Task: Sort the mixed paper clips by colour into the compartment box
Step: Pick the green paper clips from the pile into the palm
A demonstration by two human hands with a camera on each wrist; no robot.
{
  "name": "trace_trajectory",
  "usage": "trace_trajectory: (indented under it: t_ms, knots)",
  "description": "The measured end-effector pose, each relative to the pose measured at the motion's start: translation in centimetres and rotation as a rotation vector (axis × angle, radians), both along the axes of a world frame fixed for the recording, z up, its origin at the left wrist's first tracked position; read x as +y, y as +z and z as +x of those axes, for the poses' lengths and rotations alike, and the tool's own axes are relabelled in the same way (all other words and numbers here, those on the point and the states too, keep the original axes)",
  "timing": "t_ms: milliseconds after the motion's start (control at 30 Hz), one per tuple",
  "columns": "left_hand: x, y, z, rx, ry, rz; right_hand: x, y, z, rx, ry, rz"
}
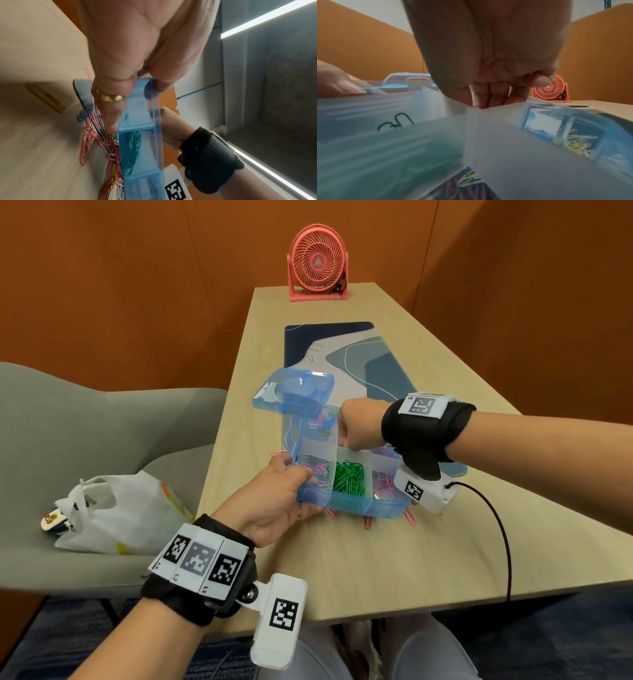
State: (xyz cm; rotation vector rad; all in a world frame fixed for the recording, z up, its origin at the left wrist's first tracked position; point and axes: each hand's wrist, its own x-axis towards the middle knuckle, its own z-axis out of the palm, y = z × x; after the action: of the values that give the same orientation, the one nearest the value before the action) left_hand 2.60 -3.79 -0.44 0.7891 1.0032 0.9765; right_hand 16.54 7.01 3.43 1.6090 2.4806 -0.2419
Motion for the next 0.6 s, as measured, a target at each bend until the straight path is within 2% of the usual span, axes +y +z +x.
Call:
trace_trajectory:
  t_ms: [233, 467, 600]
  knots:
    - [-0.1, 0.2, -0.1, -0.004, 0.030, 0.011, 0.1, -0.1, -0.3, -0.002, 0.013, 0.036]
    - [-0.4, 0.0, -0.1, 0.000, 0.024, 0.046, -0.2, 0.2, -0.3, -0.079, 0.036, 0.003]
    - [0.3, -0.3, -0.5, 0.033, 0.038, -0.004, -0.3, 1.1, -0.2, 0.032, 0.024, 0.024]
